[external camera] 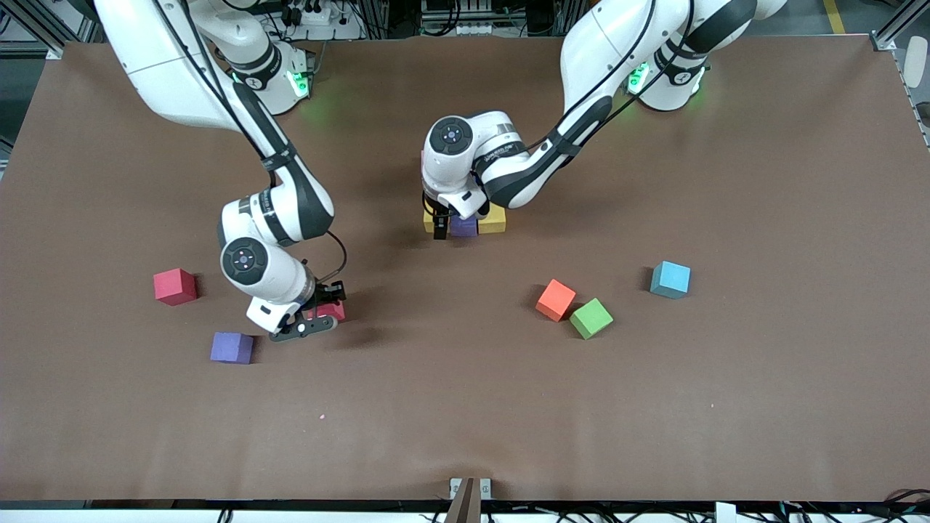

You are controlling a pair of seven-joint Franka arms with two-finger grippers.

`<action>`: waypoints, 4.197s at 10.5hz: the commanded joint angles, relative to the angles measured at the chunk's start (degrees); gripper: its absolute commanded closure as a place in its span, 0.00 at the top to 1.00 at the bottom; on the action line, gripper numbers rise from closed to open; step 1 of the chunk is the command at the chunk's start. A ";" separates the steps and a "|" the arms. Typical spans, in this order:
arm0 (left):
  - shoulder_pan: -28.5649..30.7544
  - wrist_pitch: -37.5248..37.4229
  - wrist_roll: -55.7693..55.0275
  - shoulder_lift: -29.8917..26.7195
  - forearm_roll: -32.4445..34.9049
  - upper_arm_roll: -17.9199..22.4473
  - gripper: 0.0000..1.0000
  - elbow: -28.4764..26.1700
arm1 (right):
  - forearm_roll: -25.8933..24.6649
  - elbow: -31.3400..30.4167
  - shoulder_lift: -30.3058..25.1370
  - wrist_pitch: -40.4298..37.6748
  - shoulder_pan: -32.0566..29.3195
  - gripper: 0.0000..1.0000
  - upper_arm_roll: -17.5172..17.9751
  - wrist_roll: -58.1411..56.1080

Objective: Form number 2 with 11 blocks

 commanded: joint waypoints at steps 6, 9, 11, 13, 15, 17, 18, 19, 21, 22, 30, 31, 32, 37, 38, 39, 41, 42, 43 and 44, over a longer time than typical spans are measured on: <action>5.67 -8.08 8.92 -9.09 0.76 -2.04 1.00 -0.42 | 0.67 0.47 -0.69 -2.51 2.68 0.18 2.15 3.33; 17.17 -12.74 25.78 -9.18 0.50 -8.37 1.00 0.10 | 0.67 0.38 -2.61 -6.81 7.50 0.18 2.15 11.39; 20.54 -14.33 34.33 -8.83 0.50 -8.29 1.00 0.19 | 0.76 0.29 -3.14 -7.96 10.75 0.18 2.24 17.63; 23.87 -14.33 42.14 -7.95 0.41 -8.12 1.00 -0.07 | 0.67 0.38 -2.71 -6.39 14.27 0.18 2.15 24.49; 26.69 -14.77 49.18 -7.42 0.50 -8.03 1.00 -0.07 | 1.02 0.29 -2.53 -5.32 17.08 0.18 2.15 29.93; 28.89 -15.74 56.57 -6.90 0.41 -7.94 1.00 0.19 | 3.21 0.03 -2.10 -2.96 19.29 0.18 2.07 32.60; 29.07 -15.74 57.90 -6.46 1.02 -7.33 1.00 0.45 | 3.31 0.03 -1.74 -2.69 20.08 0.18 2.07 33.21; 28.64 -15.74 59.05 -5.41 1.20 -6.89 1.00 1.85 | 3.31 0.03 -1.39 -2.16 20.26 0.18 2.07 34.09; 28.20 -15.74 62.03 -3.65 1.03 -5.31 1.00 2.47 | 3.48 0.11 -0.43 -0.85 20.44 0.18 2.07 35.23; 28.28 -15.74 64.40 -3.21 0.94 -5.04 1.00 2.48 | 3.57 0.11 -0.07 -0.67 20.44 0.18 2.07 35.24; 28.02 -15.56 68.37 1.10 0.94 -2.49 1.00 4.94 | 3.57 0.20 2.39 0.83 21.67 0.18 2.07 37.26; 27.93 -15.39 68.46 1.62 1.02 -2.49 1.00 4.94 | 3.57 0.20 2.39 0.74 21.93 0.18 2.07 37.26; 27.50 -15.30 68.46 2.06 1.46 -2.49 1.00 4.94 | 3.57 0.11 2.39 0.74 22.28 0.19 2.07 37.26; 27.14 -13.55 68.46 3.47 2.43 -1.36 0.95 4.85 | 3.39 0.03 2.39 0.48 22.37 1.00 1.98 37.17; 26.10 -12.58 68.46 4.08 2.43 -1.09 0.85 4.94 | 3.39 0.11 2.30 0.22 22.29 1.00 1.98 37.17; 25.30 -12.49 68.55 4.00 2.43 0.13 0.77 4.94 | 3.39 0.20 1.95 0.30 22.02 1.00 1.98 37.09; 24.68 -12.49 70.65 3.83 2.34 0.32 0.63 6.07 | 3.39 0.38 -0.23 -0.05 21.41 1.00 1.98 37.00; 23.55 -12.57 71.36 3.74 2.34 0.32 0.56 7.04 | 3.39 0.38 -1.73 -0.14 21.14 1.00 1.80 36.48; 21.88 -12.57 73.10 3.83 2.43 0.41 0.50 8.00 | 3.39 0.64 -2.96 -0.92 20.10 1.00 1.63 35.86; 20.47 -12.49 74.17 3.91 2.43 0.50 0.50 9.41 | 3.39 1.42 -3.75 -2.15 18.52 1.00 1.63 35.68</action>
